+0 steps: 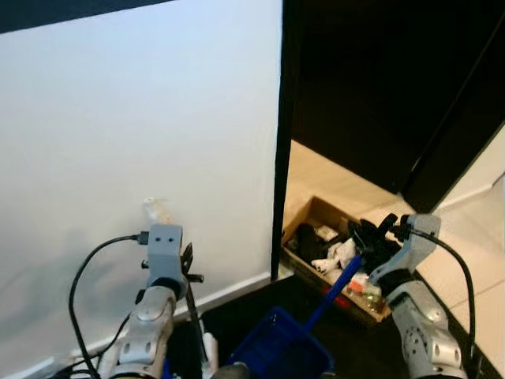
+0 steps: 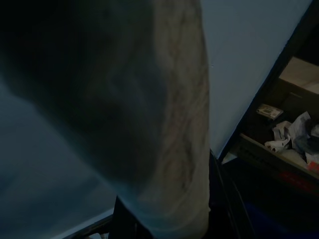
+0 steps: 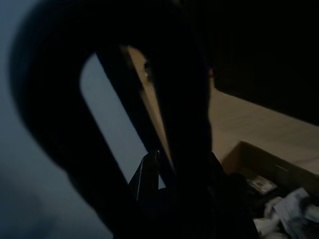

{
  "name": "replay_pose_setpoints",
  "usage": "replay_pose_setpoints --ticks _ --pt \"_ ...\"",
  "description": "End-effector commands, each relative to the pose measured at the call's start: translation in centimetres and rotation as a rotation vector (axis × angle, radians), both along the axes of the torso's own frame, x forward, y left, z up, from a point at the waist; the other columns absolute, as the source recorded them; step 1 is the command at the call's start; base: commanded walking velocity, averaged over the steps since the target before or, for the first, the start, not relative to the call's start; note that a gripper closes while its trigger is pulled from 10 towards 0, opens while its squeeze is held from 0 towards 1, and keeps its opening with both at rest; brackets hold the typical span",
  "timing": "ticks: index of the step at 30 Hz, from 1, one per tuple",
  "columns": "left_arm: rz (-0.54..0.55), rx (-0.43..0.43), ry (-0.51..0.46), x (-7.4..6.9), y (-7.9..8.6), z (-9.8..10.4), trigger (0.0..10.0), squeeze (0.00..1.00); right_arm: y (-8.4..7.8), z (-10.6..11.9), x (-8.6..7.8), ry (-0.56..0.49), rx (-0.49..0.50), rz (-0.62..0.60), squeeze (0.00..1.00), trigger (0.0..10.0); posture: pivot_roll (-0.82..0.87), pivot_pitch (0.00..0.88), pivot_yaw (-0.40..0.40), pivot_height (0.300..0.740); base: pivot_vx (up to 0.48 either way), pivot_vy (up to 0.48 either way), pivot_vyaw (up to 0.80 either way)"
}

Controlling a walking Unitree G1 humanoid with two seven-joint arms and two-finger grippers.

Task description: Sweep floor

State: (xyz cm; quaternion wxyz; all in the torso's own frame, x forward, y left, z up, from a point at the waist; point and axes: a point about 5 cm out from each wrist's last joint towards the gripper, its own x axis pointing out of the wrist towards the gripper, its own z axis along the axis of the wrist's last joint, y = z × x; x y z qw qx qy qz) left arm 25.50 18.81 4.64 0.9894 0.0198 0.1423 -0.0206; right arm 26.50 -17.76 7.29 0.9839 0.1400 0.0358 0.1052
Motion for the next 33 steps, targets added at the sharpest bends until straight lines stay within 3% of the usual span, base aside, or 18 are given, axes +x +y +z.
replay_pose_setpoints --ticks 1,30,33 --pt "-0.004 0.010 -0.011 0.2 0.0 0.1 10.0 0.00 -0.2 -0.8 -0.2 0.046 0.039 -0.018 0.00 10.0 0.07 0.046 0.026 0.740 0.000 0.000 0.00" --pt "-0.005 0.020 -0.008 0.1 -0.2 0.0 10.0 0.00 -1.4 -0.8 0.4 0.045 0.055 -0.117 0.00 10.0 0.07 0.056 0.026 0.740 0.000 0.000 0.00" --pt "-0.006 0.020 -0.008 0.1 -0.3 0.0 10.0 0.00 -1.5 -0.9 0.4 0.044 0.044 -0.130 0.00 10.0 0.07 0.055 0.026 0.740 0.000 0.000 0.79"
